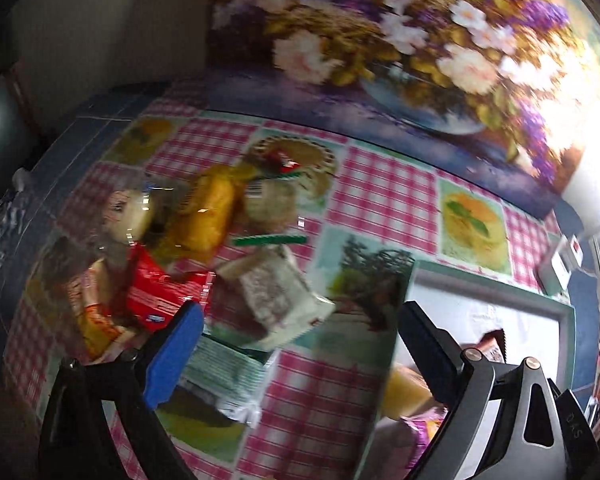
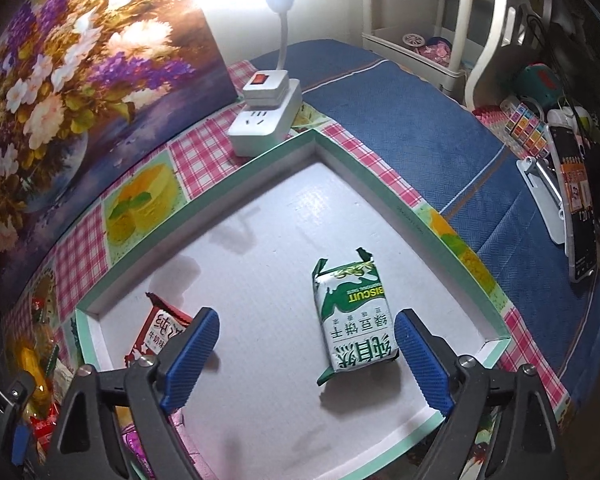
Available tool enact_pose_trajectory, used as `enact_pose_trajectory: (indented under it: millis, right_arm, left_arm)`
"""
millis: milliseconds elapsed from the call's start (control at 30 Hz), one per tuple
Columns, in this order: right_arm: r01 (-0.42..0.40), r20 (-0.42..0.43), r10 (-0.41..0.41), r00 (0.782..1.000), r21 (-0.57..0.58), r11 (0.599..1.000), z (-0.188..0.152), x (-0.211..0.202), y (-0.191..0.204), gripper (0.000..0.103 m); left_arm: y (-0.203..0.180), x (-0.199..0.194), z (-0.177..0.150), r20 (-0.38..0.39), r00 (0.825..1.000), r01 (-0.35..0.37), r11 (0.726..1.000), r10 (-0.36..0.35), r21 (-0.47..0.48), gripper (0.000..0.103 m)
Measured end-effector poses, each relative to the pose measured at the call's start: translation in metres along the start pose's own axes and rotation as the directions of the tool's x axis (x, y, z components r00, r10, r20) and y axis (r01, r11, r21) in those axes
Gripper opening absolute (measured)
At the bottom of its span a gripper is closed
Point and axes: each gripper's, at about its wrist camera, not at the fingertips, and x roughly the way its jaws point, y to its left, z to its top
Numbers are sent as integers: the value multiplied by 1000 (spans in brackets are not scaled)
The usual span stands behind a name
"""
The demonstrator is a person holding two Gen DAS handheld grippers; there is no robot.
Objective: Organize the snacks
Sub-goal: 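Withdraw both grippers to the snack pile, left gripper approaching the yellow swiss-roll bag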
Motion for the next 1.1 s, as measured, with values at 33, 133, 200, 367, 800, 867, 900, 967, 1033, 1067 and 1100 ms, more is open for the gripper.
enact_pose_trajectory:
  millis: [33,133,200,367,800,867,900,967,1033,1067,1100]
  right_arm:
    - [1,1,-1,1000,-11,1000,-1,0,3,92]
    - [-1,5,1,1000,-45,999,-5,0,11,103]
    - [-6,16,7,1000,-67,998,-7,-3,16,103]
    - [-40,8,41,999,-88,995,-11,-4,24,103]
    - [-147,48,167,985,-280,949,-39,-20,77,103]
    - [-176,48,199,979,-299,938,-45,-24,85,103]
    - [-192,47,216,975,-310,931,-48,-26,90,103]
    - [-213,41,239,970,-332,919,-55,-30,98,103]
    - [-216,38,245,969,-357,909,-63,-33,107,103]
    - [-223,32,253,967,-374,900,-67,-34,112,103]
    - [-238,24,268,963,-391,889,-72,-36,117,103]
  left_arm:
    - [4,0,1,0,1000,-9,1000,9,-11,98]
    - [16,-2,2,7,1000,-26,999,27,-38,98]
    - [22,-4,4,15,999,-38,998,39,-47,98]
    - [39,-10,6,23,996,-81,995,82,-58,98]
    - [104,-31,11,54,982,-175,980,180,-92,99]
    - [119,-34,11,57,977,-198,973,206,-119,99]
    - [125,-35,11,56,975,-205,970,214,-133,99]
    - [137,-37,12,53,972,-218,963,228,-158,99]
    - [150,-40,12,53,968,-234,955,247,-182,99]
    - [158,-41,11,52,966,-238,950,254,-201,99]
    - [165,-41,10,51,965,-240,946,257,-218,99]
